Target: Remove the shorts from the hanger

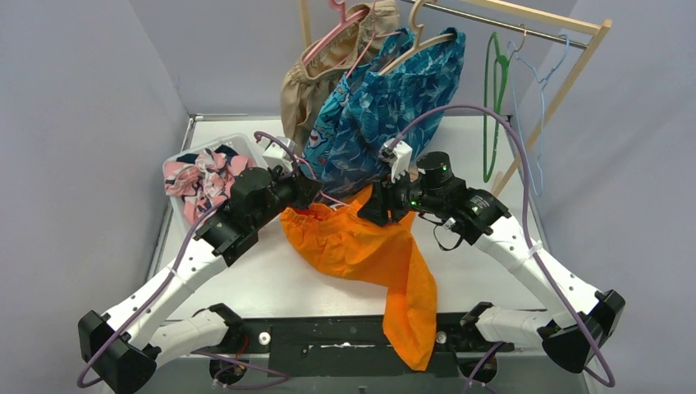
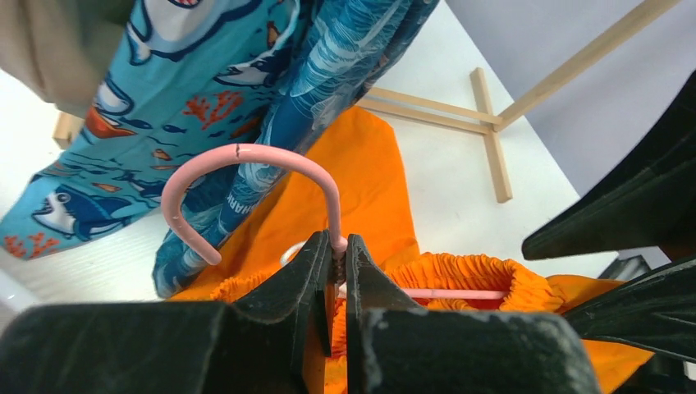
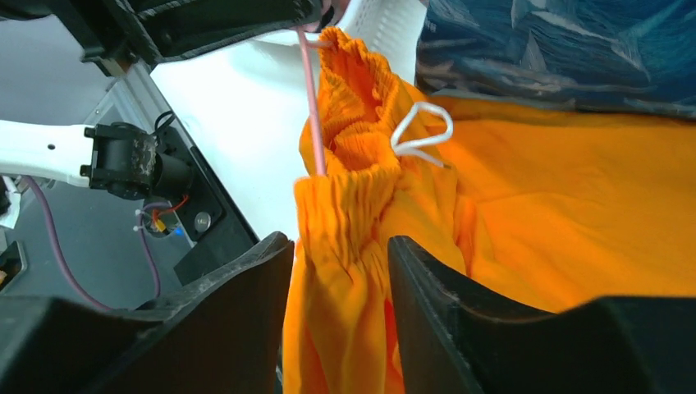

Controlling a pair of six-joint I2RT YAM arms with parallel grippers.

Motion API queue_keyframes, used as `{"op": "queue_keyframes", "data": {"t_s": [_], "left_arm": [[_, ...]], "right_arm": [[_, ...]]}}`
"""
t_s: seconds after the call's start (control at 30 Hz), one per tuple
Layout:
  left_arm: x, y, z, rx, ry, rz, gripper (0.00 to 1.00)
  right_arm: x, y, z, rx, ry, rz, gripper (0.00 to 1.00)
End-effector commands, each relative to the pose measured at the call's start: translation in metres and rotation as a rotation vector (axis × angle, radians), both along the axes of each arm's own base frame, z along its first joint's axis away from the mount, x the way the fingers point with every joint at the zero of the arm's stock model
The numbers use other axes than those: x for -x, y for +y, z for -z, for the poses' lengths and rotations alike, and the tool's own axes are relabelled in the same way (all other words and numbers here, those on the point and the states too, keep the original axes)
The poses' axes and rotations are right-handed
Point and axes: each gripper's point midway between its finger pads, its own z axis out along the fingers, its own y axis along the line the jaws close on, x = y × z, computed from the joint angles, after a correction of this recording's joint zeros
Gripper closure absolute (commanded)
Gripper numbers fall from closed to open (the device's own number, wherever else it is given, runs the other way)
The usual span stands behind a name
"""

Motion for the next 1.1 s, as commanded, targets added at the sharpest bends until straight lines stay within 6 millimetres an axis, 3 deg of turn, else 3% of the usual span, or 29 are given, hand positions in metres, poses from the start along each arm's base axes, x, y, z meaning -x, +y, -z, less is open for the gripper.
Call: {"op": "queue_keyframes", "data": {"t_s": [0.0, 0.17, 0.4, 0.73, 0.97, 1.07], "left_arm": [[-0.008, 0.02, -0.047, -0.045, -0.123, -0.083, 1.0], [-0.009, 0.027, -0.045, -0.045, -0.104, -0.121, 1.0], [-0.01, 0.041, -0.045, -0.074, -0.09, -0.188, 1.0], [-0.016, 0.057, -0.044, -0.092, -0.066, -0.284, 1.0], [-0.016, 0.063, -0.041, -0.099, -0.06, -0.306, 1.0], [-0.022, 0.08, -0.039, -0.154, -0.061, -0.384, 1.0]], "right_arm": [[0.002, -0.007, -0.016, -0.003, -0.05, 0.024, 0.59], [0.003, -0.014, -0.012, 0.008, -0.052, 0.047, 0.9], [0.001, -0.025, -0.012, 0.017, -0.076, 0.105, 1.0], [-0.001, -0.045, -0.002, 0.045, -0.073, 0.21, 1.0], [0.005, -0.047, -0.011, 0.014, -0.085, 0.186, 1.0], [0.001, -0.055, -0.008, 0.049, -0.081, 0.234, 1.0]]}}
